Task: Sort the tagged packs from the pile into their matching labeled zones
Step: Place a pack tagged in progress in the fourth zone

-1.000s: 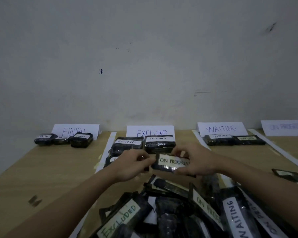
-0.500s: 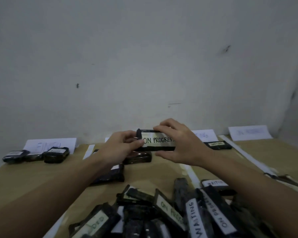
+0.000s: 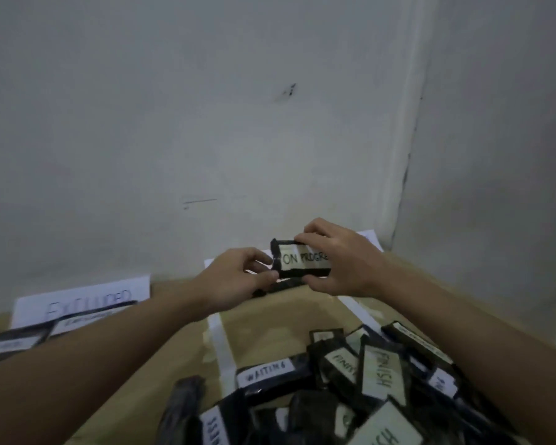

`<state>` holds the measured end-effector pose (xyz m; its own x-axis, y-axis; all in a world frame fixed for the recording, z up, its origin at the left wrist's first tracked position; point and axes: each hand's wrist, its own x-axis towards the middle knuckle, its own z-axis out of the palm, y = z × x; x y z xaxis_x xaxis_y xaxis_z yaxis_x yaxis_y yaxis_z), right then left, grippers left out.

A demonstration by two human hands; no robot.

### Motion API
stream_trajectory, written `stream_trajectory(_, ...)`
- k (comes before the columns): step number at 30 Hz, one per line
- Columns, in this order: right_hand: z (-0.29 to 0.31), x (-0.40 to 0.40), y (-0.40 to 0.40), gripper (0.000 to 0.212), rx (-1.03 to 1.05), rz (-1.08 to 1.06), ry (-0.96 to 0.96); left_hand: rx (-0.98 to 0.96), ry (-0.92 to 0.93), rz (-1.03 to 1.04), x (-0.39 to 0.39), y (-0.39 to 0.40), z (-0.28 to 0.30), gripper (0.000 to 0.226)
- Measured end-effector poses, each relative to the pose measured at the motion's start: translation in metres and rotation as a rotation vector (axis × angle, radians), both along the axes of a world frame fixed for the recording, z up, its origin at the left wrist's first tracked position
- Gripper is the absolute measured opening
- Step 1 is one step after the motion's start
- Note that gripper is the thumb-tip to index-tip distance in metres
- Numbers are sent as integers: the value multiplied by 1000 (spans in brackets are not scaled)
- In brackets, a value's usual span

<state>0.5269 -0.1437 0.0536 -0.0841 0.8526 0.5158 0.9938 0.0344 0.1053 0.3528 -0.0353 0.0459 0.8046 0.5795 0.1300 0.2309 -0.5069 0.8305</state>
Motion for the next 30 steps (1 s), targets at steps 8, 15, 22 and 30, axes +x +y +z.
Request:
stream_trajectory(8, -34, 138, 25, 55, -210, -315, 28, 761, 403, -222, 76, 22, -32, 29)
stream_trajectory(15, -80, 190, 71, 48, -545, -440, 13, 1054, 540, -316, 91, 43, -52, 41)
stream_trajectory(22, -103, 197, 95, 54, -627, -482, 14, 1009, 569, -307, 86, 43, -63, 40)
stream_trajectory(30, -71, 168, 57, 68, -591, -425, 105, 971, 578, -307, 78, 25, -48, 41)
